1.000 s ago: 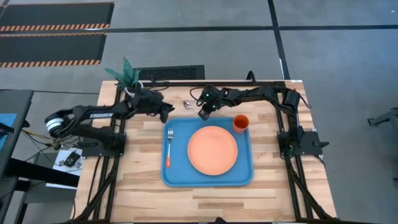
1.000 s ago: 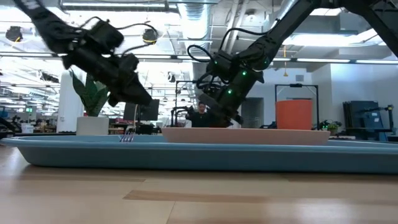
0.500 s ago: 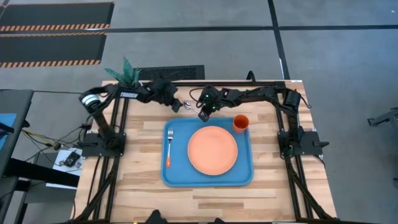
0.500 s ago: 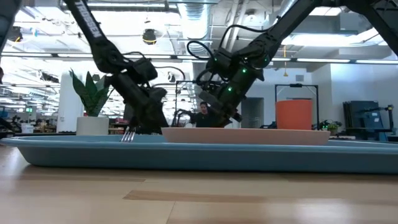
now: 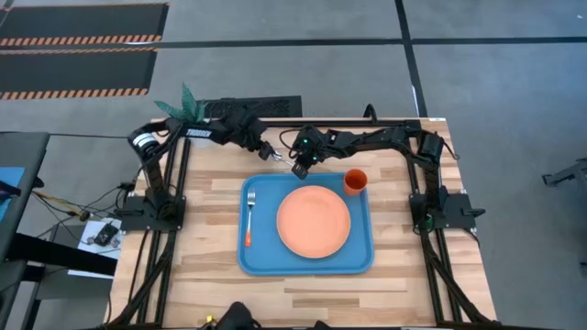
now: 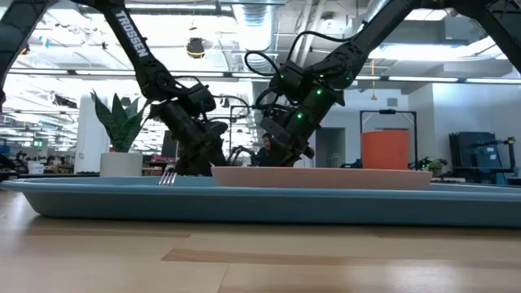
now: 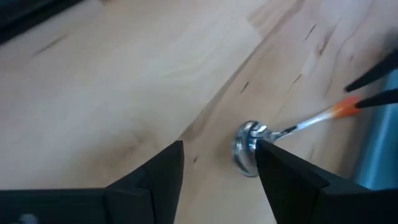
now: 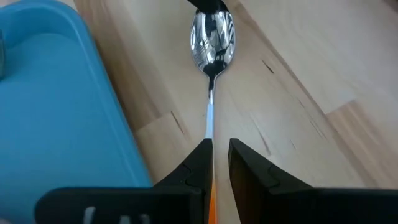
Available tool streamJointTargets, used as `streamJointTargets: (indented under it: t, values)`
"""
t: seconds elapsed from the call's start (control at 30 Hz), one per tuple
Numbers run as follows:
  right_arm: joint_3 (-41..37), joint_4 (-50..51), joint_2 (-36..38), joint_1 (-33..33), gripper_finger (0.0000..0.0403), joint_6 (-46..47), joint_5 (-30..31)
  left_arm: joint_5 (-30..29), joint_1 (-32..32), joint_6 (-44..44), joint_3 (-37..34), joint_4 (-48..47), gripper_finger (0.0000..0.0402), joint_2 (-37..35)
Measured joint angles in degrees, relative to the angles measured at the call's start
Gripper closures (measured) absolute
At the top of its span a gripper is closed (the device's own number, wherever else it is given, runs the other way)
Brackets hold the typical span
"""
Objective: Pick and place plate/cup/fork/spoon on tray
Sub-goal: Put the orange spoon on the right of the orange plate on the blue tray
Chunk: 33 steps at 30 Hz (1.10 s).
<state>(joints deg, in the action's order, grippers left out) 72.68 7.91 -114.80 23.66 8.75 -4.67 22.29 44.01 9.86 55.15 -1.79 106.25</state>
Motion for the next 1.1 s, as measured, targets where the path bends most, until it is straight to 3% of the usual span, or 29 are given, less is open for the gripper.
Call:
streamJointTargets:
  t: [0.23, 0.73, 1.1]
  values:
    - [0.01, 0.35, 0.0, -0.05, 0.0326, -0.21, 0.0, 0.7, -0.02, -3.94, 8.08, -10.81, 0.0257, 4.62]
    - [0.01, 0.71, 0.0, -0.07, 0.0326, -0.32, 0.0, 1.97, 3.66, -10.65, 9.05, -11.04, 0.0391, 5.21]
    - [-0.04, 1.61, 3.01, 0.92, 0.0326, -0.29, -0.05, 2.18, 9.44, -15.95, 9.05, -13.38, 0.0397, -0.48]
